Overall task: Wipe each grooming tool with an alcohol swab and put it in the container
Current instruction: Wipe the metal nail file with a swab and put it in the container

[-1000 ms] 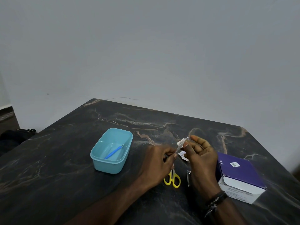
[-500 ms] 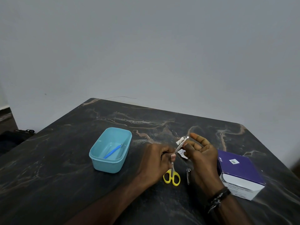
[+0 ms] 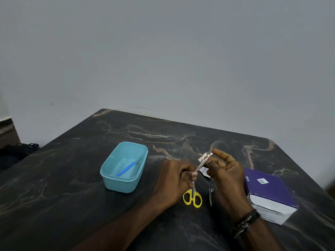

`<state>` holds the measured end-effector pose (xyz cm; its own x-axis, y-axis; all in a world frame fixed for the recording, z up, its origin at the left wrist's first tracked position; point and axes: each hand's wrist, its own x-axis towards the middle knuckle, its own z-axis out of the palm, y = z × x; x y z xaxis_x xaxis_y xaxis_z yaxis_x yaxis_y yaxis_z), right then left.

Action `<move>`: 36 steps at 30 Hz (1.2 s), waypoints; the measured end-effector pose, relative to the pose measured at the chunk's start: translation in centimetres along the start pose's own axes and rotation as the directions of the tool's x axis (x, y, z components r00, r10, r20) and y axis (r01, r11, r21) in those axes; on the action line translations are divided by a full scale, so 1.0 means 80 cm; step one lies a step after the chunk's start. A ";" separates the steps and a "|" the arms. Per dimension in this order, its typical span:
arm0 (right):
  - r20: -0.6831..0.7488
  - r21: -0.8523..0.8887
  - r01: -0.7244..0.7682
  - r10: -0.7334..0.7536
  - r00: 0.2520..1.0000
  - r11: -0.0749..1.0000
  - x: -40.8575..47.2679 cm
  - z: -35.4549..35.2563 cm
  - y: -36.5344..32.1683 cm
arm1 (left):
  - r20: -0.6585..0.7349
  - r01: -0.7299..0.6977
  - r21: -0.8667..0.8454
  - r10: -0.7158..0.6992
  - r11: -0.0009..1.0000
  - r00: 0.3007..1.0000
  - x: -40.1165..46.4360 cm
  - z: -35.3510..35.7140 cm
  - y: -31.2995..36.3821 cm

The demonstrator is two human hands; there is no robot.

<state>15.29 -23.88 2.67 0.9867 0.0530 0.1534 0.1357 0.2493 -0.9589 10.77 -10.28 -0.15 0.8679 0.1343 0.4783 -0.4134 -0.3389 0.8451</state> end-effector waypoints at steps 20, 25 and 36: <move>0.089 -0.074 -0.025 0.032 0.996 0.997 -0.005 0.008 0.002 | -0.053 0.019 -0.028 -0.020 0.999 0.998 0.000 -0.005 0.001; -0.018 0.025 -0.020 0.020 1.000 0.999 0.001 0.000 -0.001 | -0.009 0.047 -0.039 -0.047 0.998 0.999 -0.002 0.001 0.001; 0.073 -0.018 -0.046 0.047 0.996 0.999 -0.001 0.003 0.000 | -0.042 0.056 -0.067 -0.059 0.996 0.997 -0.001 -0.002 0.003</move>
<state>15.19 -23.67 2.73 0.9829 0.1351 0.1250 0.0918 0.2288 -0.9691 10.54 -10.21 0.05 0.8785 0.1933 0.4370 -0.3813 -0.2676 0.8849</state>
